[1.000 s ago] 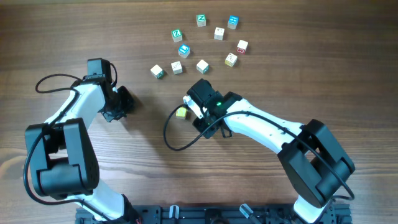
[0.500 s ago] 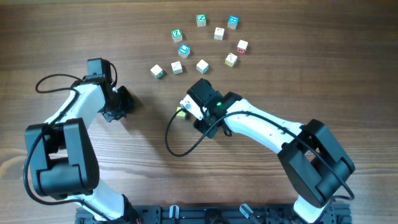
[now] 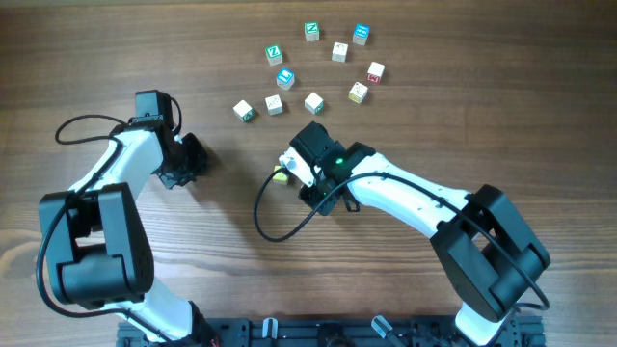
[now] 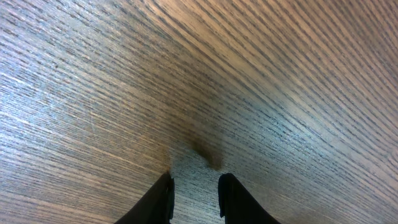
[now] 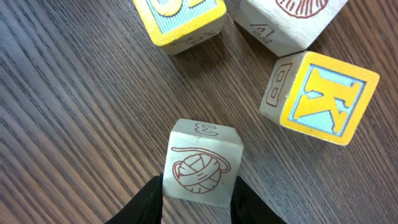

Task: Form a circle

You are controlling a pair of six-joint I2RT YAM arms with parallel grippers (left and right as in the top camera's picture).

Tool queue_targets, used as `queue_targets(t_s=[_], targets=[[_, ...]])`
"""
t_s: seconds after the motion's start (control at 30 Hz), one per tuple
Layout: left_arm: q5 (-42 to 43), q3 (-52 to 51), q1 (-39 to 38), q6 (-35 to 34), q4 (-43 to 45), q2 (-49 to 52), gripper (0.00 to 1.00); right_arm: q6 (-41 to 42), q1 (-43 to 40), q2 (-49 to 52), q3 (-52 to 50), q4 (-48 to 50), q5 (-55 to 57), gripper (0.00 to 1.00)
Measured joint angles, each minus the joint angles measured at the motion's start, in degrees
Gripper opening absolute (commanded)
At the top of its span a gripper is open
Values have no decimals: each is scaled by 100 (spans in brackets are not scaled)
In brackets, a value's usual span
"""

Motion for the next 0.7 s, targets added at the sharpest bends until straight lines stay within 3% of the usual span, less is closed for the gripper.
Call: queue_targets(t_s=[0.3, 0.33, 0.37, 0.43, 0.57, 0.7], targets=[[0, 0, 0, -2, 0, 0, 27, -142, 0, 0, 0, 87, 94, 39], [0, 0, 0, -2, 0, 0, 27, -157, 0, 0, 0, 90, 96, 45], [0, 0, 0, 0, 0, 0, 27, -164, 0, 0, 0, 90, 96, 64], [0, 0, 0, -2, 0, 0, 27, -173, 0, 0, 0, 83, 107, 87], [0, 0, 0, 0, 0, 0, 29, -92, 0, -2, 37, -61, 116, 100], [2, 0, 0, -2, 0, 0, 29, 72, 0, -157, 734, -643, 118, 100]])
